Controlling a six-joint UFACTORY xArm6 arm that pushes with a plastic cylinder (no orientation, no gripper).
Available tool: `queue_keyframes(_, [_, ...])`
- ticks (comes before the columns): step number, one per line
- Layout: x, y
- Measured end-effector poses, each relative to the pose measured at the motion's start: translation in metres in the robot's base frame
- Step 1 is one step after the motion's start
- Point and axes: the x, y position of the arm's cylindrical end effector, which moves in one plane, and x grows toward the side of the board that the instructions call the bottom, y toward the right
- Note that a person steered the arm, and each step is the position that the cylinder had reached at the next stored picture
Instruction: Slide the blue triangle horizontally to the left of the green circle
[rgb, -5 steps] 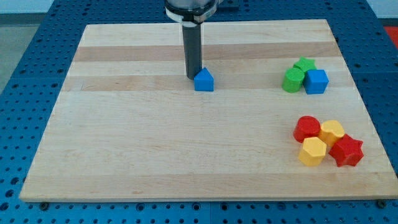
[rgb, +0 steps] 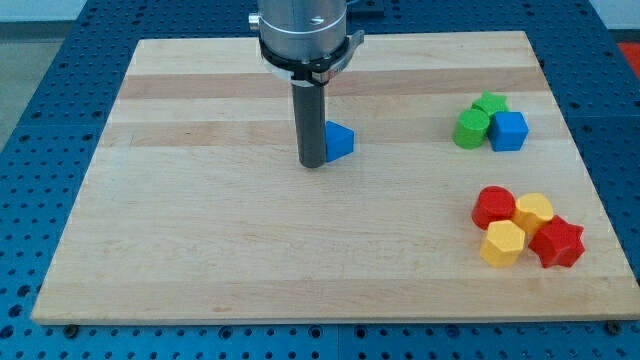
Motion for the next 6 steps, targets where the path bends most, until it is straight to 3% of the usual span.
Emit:
queue_keyframes(2, [-0.017,0.019])
queue_keyframes(6, [-0.048,0.111])
